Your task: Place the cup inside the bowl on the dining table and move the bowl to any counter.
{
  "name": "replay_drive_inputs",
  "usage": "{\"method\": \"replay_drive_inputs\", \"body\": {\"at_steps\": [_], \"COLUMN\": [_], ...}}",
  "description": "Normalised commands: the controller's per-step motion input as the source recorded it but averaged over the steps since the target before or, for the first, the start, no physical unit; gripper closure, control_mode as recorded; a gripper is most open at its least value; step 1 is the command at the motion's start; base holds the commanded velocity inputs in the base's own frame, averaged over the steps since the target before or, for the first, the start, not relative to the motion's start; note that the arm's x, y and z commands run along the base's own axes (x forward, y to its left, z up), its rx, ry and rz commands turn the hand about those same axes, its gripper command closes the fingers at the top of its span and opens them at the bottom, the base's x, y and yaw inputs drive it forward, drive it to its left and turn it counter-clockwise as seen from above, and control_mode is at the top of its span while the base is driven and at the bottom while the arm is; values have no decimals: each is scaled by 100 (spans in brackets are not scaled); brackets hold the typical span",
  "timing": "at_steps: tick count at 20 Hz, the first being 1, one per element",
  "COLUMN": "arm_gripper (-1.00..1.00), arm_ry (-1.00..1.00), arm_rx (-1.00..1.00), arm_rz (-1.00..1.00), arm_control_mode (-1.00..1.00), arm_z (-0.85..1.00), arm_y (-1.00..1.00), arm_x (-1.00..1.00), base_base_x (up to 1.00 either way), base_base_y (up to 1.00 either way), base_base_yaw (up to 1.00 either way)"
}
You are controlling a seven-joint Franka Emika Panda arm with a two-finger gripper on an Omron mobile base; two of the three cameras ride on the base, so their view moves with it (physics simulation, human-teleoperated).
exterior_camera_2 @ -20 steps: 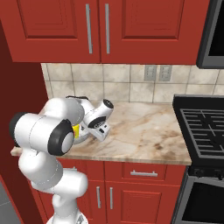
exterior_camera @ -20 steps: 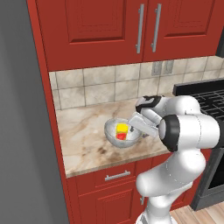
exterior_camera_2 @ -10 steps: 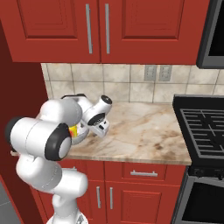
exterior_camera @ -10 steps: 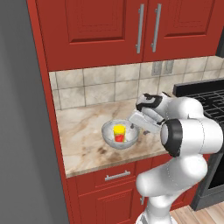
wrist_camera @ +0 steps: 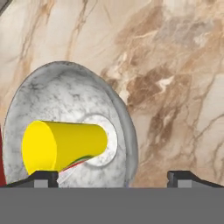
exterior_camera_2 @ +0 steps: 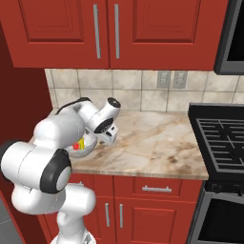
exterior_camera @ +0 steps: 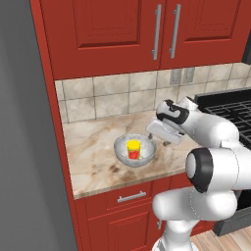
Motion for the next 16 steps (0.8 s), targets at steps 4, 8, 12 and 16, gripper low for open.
{"method": "replay_drive_inputs", "body": {"at_steps": [4,8,12,16], "arm_gripper": [-100,-100,-100,-100], "arm_ry": [0,0,0,0], "arm_rx": [0,0,0,0], "arm_rz": [0,0,0,0], "arm_control_mode": [-100,-100,-100,-100], "arm_z": [21,13,15,17], "arm_y": [0,0,0,0], "arm_x": [-36,-46,-55,-59], "base_base_x": [0,0,0,0], "base_base_y": [0,0,0,0], "base_base_yaw": [0,0,0,0]}}
